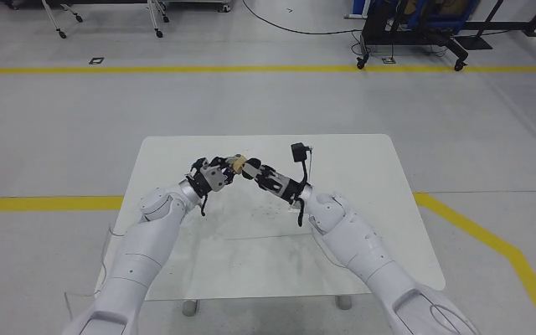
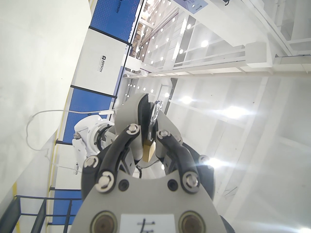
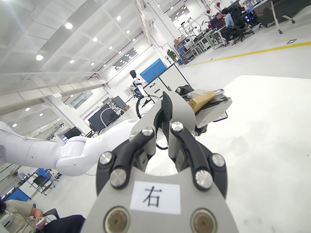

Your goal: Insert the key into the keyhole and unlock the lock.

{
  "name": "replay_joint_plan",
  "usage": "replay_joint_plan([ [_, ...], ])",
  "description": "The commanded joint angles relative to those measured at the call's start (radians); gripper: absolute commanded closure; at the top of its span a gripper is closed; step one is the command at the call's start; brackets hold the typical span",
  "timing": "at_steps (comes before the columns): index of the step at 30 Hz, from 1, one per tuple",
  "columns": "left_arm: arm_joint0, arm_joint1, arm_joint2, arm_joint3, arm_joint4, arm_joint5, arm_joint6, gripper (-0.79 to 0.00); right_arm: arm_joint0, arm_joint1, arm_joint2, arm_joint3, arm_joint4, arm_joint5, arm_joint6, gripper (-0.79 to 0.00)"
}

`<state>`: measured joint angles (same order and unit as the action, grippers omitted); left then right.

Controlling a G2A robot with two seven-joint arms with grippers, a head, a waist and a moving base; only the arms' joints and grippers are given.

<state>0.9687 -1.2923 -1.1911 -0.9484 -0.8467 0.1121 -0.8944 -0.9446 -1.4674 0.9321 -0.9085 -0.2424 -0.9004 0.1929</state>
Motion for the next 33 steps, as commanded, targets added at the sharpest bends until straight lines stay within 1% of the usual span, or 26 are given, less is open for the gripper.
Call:
replay_joint_plan([
  [1,-0.003,-0.001,0.001,0.004,0.002,-0.003,-0.006,0.000,0.008,-0.004,-0.005,0.016,0.005,-0.001,-0.003,0.000],
  [6,-0.007,0.000,0.000,0.007,0.018,-0.021,-0.010,0.000,0.021,-0.012,-0.014,0.042,0.023,-0.013,-0.007,0.000],
  [9,-0.008,0.004,-0.008,0.001,0.054,-0.064,0.018,0.000,0.019,-0.011,-0.006,0.033,0.030,-0.044,-0.012,0.000],
  [10,-0.008,0.006,-0.011,-0.006,0.085,-0.092,0.037,0.000,0.017,-0.009,-0.001,0.022,0.020,-0.055,-0.011,-0.028],
  [11,-0.006,0.009,-0.013,-0.015,0.117,-0.120,0.058,0.000,0.013,-0.005,0.007,0.007,0.002,-0.061,-0.013,-0.203],
  [12,-0.002,0.011,-0.016,-0.025,0.139,-0.142,0.071,0.000,0.006,0.000,0.017,-0.012,-0.023,-0.062,-0.017,-0.360],
  [13,0.002,0.013,-0.020,-0.035,0.160,-0.161,0.085,0.000,-0.003,0.005,0.029,-0.036,-0.054,-0.056,-0.022,-0.736],
  [14,0.006,0.016,-0.023,-0.046,0.193,-0.185,0.107,0.000,-0.007,0.007,0.033,-0.045,-0.065,-0.053,-0.024,-0.785],
  [17,0.022,0.023,-0.030,-0.086,0.286,-0.254,0.170,0.000,-0.007,0.007,0.033,-0.045,-0.065,-0.053,-0.024,-0.785],
  [20,0.039,0.030,-0.038,-0.124,0.416,-0.336,0.284,0.000,-0.007,0.007,0.033,-0.045,-0.065,-0.053,-0.024,-0.785],
  [25,0.039,0.030,-0.038,-0.124,0.416,-0.336,0.284,0.000,-0.007,0.007,0.033,-0.045,-0.065,-0.053,-0.024,-0.785],
  [26,0.041,0.030,-0.038,-0.125,0.419,-0.336,0.289,0.000,-0.007,0.009,0.037,-0.051,-0.083,-0.036,-0.024,-0.785],
  [27,0.048,0.030,-0.038,-0.134,0.429,-0.333,0.305,0.000,-0.007,0.014,0.050,-0.069,-0.133,-0.006,-0.031,-0.785],
  [28,0.055,0.029,-0.038,-0.141,0.423,-0.319,0.311,0.000,-0.008,0.022,0.066,-0.094,-0.215,0.029,-0.041,-0.785],
  [29,0.059,0.029,-0.040,-0.145,0.410,-0.301,0.312,0.000,-0.009,0.032,0.079,-0.131,-0.340,0.078,-0.045,-0.723],
  [30,0.059,0.030,-0.041,-0.148,0.412,-0.283,0.311,0.000,-0.013,0.043,0.086,-0.181,-0.501,0.138,-0.042,-0.730],
  [31,0.058,0.031,-0.044,-0.151,0.413,-0.268,0.308,0.000,-0.029,0.053,0.088,-0.234,-0.649,0.199,-0.046,-0.785],
  [33,0.058,0.032,-0.048,-0.157,0.411,-0.245,0.302,0.000,-0.059,0.071,0.074,-0.327,-0.935,0.301,-0.031,-0.785],
])
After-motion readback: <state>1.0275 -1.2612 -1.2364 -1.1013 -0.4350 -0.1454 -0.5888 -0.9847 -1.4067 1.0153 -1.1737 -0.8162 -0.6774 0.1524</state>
